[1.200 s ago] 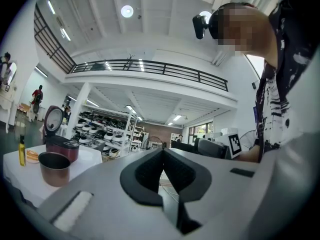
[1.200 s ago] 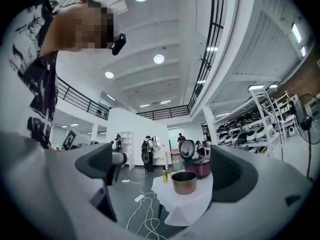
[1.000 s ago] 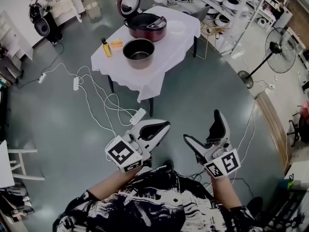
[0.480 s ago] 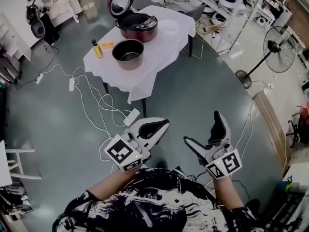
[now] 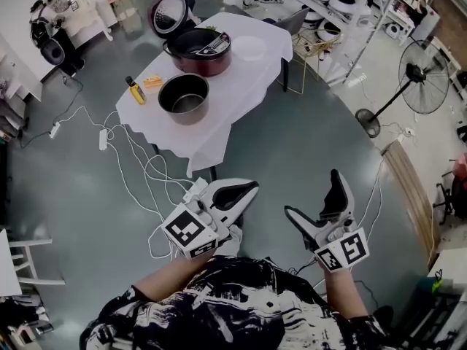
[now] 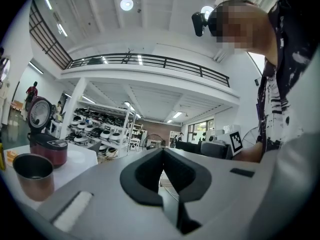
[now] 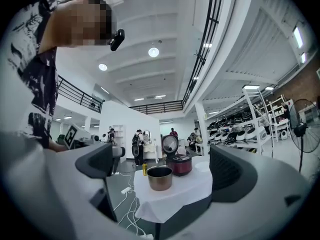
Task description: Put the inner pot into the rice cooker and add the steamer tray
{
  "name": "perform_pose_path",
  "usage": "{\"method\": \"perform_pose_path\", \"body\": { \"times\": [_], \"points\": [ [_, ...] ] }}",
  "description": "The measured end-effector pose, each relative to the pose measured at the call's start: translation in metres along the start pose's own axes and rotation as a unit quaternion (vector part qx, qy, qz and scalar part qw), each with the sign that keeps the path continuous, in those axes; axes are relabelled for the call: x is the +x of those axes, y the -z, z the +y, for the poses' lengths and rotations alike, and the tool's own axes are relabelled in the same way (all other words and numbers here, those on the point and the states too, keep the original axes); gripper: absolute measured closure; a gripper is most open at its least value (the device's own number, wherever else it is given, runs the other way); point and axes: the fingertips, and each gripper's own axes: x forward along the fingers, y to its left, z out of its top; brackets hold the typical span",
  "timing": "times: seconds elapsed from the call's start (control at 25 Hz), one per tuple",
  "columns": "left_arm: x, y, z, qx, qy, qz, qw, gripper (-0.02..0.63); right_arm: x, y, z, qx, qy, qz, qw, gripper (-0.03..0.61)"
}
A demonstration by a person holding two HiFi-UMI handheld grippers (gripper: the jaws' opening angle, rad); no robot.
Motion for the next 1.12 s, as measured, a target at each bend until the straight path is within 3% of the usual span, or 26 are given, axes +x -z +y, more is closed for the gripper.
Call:
{"method": "perform_pose_path", "body": {
  "times": [0.36,0.64,0.84,1.12],
  "points": [
    [0.068,-0.031,0.125,0.000,0.039,-0.008,0.9992,0.609,0.119,-0.009,-0.081,-0.022,0.031,0.005,0.999,0.025],
    [0.113,-0.043,0.199,-0.005,0.036,-0.006,0.9993,0.609,0.185,-0.009,-0.138,-0.025,0.034,0.010,0.999,0.026],
    [0.162,-0.045,0.242,-0.006,0.016,-0.005,0.9998,0.609,0.223,-0.004,-0.195,-0.022,0.015,0.012,1.000,0.026],
    [0.259,-0.052,0.302,0.006,-0.043,-0.010,0.9990,0.609,0.275,-0.003,-0.303,-0.018,-0.050,0.014,0.999,0.026]
  ]
}}
